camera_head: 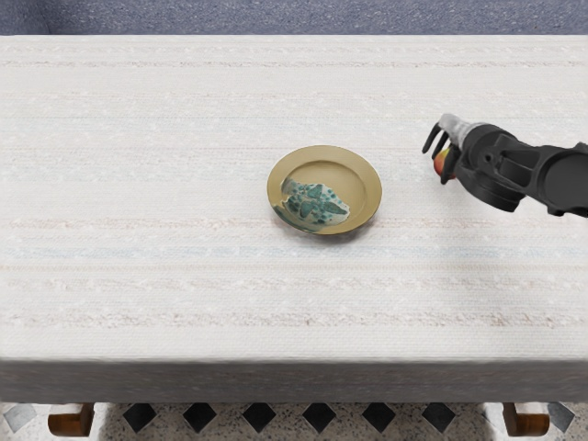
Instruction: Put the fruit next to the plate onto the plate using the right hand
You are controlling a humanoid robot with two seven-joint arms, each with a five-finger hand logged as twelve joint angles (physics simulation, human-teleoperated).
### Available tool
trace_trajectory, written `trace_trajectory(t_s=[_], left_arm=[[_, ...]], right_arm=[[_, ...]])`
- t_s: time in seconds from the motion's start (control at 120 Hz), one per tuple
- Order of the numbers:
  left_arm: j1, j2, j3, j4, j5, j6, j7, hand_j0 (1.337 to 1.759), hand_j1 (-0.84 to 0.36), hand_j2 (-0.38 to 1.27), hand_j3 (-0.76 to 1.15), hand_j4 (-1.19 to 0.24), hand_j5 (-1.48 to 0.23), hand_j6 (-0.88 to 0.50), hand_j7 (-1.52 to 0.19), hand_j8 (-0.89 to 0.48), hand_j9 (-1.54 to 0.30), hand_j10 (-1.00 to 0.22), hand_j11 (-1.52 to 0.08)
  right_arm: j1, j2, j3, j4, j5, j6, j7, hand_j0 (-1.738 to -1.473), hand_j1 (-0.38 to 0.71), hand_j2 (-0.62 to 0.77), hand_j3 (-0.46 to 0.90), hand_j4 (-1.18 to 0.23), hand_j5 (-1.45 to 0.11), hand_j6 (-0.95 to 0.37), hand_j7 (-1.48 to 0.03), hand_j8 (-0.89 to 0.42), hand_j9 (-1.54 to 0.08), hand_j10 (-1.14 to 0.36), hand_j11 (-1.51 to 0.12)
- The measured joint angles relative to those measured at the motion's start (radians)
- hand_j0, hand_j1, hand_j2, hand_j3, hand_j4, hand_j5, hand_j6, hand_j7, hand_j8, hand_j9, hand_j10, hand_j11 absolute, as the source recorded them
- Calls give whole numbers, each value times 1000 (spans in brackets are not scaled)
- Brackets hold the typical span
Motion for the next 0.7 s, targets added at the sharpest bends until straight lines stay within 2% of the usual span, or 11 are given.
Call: trace_trajectory(t_s=[0.117, 0.225, 0.375, 0.7], left_arm=[[0, 0, 0, 0, 0, 0, 0, 1658, 349, 0, 0, 0, 0, 0, 0, 0, 0, 0, 0], [0, 0, 0, 0, 0, 0, 0, 1658, 349, 0, 0, 0, 0, 0, 0, 0, 0, 0, 0], [0, 0, 0, 0, 0, 0, 0, 1658, 349, 0, 0, 0, 0, 0, 0, 0, 0, 0, 0], [0, 0, 0, 0, 0, 0, 0, 1658, 349, 0, 0, 0, 0, 0, 0, 0, 0, 0, 0]], right_arm=[[22, 4, 17, 23, 0, 0, -12, -1657, 255, 218, 0, -624, -810, -623, -810, -453, -805, -558, -814], [57, 10, 36, 71, 0, 0, -43, -1657, 256, 231, 0, -626, -819, -627, -815, -456, -811, -562, -819], [98, 38, 44, 100, -1, 0, -81, -1657, 257, 240, 0, -630, -829, -633, -823, -453, -819, -560, -827], [120, 158, 63, 110, 2, 0, -95, -1658, 303, 347, 0, -623, -850, -634, -829, -444, -819, -551, -825]])
